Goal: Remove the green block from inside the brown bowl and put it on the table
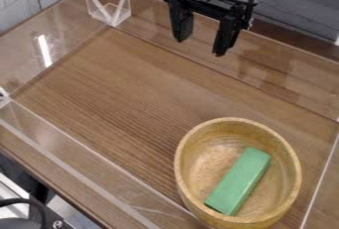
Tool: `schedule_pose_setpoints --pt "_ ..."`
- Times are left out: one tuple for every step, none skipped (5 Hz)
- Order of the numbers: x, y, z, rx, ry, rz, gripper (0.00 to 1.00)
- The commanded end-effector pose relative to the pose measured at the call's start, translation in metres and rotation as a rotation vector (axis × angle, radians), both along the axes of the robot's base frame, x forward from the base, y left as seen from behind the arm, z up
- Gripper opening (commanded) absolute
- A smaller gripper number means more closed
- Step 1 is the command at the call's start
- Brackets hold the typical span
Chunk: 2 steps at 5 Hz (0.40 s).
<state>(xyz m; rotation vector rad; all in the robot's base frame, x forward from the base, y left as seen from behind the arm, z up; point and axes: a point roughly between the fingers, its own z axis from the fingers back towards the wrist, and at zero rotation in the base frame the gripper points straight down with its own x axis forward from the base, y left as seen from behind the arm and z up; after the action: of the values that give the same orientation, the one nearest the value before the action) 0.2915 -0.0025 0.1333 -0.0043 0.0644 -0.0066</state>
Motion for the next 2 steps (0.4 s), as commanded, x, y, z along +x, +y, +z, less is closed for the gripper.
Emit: schedule_pose_setpoints --pt "-0.007 -0.007 -0.004 -0.001 0.012 -0.002 1.0" --pt "-0.025 -0.029 -0.007 -0.008 0.005 -0.015 1.0"
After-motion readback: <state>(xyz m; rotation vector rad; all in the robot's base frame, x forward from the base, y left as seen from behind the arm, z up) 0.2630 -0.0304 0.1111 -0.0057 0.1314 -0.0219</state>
